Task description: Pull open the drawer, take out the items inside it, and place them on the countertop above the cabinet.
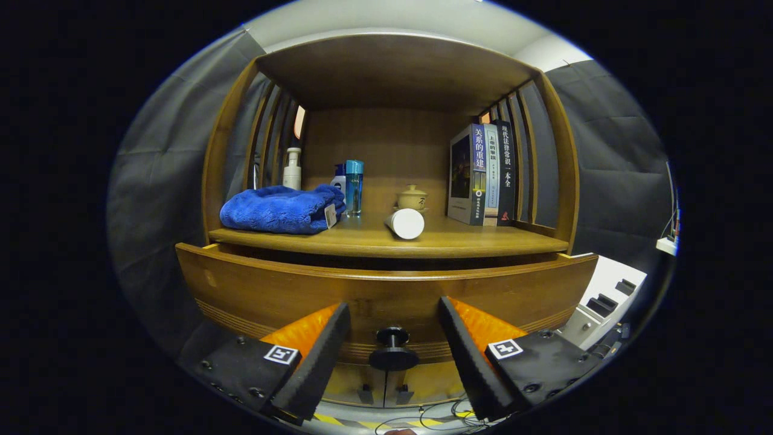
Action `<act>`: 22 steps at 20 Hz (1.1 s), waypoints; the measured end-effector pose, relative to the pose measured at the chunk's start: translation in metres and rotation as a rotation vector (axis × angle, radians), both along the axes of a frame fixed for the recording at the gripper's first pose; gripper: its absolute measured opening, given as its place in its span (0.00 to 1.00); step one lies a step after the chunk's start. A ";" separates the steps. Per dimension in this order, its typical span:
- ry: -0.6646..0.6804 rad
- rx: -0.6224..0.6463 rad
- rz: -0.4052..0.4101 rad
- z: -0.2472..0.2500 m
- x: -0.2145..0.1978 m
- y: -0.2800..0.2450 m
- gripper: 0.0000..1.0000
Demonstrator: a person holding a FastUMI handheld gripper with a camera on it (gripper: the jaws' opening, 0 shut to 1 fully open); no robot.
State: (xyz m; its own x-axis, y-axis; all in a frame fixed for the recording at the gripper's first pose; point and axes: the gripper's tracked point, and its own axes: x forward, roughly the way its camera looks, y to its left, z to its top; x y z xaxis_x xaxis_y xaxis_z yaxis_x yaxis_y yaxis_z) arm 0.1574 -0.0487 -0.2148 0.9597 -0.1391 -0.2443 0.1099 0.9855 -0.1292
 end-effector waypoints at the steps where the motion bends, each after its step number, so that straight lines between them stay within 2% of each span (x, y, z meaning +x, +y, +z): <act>1: -0.001 -0.005 0.000 -0.002 0.006 -0.001 0.98; 8: 0.021 0.011 -0.006 -0.005 0.037 -0.004 0.98; 13: 0.041 0.020 -0.011 -0.006 0.036 -0.005 0.98; 17: 0.025 0.110 0.003 0.022 0.009 0.003 0.97; 22: 0.008 0.091 0.067 0.089 -0.060 0.009 0.97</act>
State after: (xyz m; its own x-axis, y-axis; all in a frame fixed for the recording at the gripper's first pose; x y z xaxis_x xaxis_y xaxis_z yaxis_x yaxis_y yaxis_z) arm 0.0970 -0.0398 -0.1255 0.9640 -0.0520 -0.2608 0.0431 0.9983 -0.0397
